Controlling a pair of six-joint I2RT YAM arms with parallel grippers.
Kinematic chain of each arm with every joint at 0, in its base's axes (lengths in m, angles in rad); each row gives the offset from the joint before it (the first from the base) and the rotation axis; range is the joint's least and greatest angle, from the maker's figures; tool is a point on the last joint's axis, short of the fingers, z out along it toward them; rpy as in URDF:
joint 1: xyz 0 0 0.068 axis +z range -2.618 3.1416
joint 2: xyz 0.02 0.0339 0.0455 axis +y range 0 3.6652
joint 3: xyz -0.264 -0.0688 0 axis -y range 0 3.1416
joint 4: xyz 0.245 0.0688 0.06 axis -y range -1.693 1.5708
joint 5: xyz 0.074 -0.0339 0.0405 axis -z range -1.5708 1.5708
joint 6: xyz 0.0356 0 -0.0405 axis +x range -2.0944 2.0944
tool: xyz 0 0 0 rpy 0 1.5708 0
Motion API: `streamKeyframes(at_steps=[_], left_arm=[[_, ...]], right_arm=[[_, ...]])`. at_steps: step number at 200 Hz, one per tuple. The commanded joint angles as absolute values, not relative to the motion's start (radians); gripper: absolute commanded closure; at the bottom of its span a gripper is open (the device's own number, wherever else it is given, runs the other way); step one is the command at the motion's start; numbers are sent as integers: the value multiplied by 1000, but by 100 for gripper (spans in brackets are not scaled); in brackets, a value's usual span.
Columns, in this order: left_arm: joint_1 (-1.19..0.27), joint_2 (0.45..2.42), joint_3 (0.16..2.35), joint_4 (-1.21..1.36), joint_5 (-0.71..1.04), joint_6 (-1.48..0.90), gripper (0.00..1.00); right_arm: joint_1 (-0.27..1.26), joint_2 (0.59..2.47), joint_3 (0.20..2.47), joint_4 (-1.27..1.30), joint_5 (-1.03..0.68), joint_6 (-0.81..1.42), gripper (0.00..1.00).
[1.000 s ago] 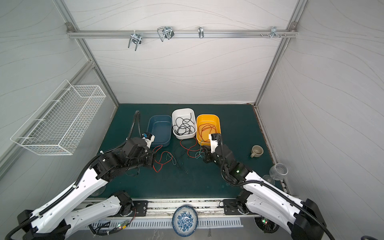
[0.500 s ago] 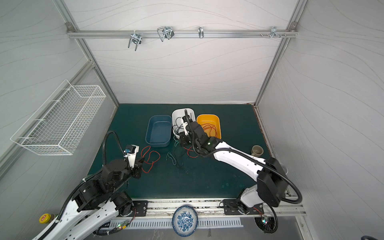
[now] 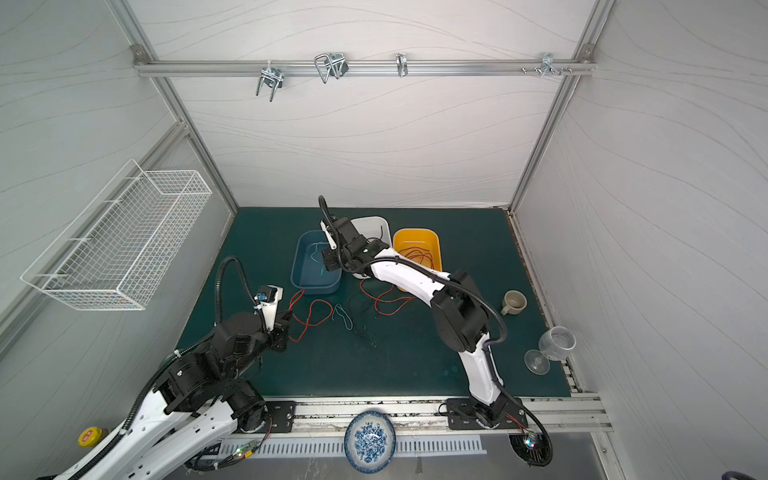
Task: Untangle the cables
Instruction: 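Carry the held green wire with the right gripper over the teal bin, then lower the green wire into the teal bin and open the right gripper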
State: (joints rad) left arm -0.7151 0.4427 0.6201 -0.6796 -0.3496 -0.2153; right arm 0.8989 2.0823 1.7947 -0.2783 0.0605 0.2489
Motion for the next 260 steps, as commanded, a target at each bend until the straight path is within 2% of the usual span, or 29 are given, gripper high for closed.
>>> streamKeyframes(at_steps=[1,34,108,200,260], left_arm=[[-711,430,618,-624,-378,-203,100],[-712,446,615,-615,-374,-197,100],[-712,450,608,-604,-373,-192,100],[-712,453,607,-602,-370,-190,100],[-712,454,607,-604,-368,-192,100]], right_arm=[[894,2172,1907,-379,29,203,100],[887,2303,2063,-464,14,192,100],[870,2433,2192,-548,20,183,99],[862,2447,2236,-587,34,165,85],[863,2435,2240,-594,38,156,82]])
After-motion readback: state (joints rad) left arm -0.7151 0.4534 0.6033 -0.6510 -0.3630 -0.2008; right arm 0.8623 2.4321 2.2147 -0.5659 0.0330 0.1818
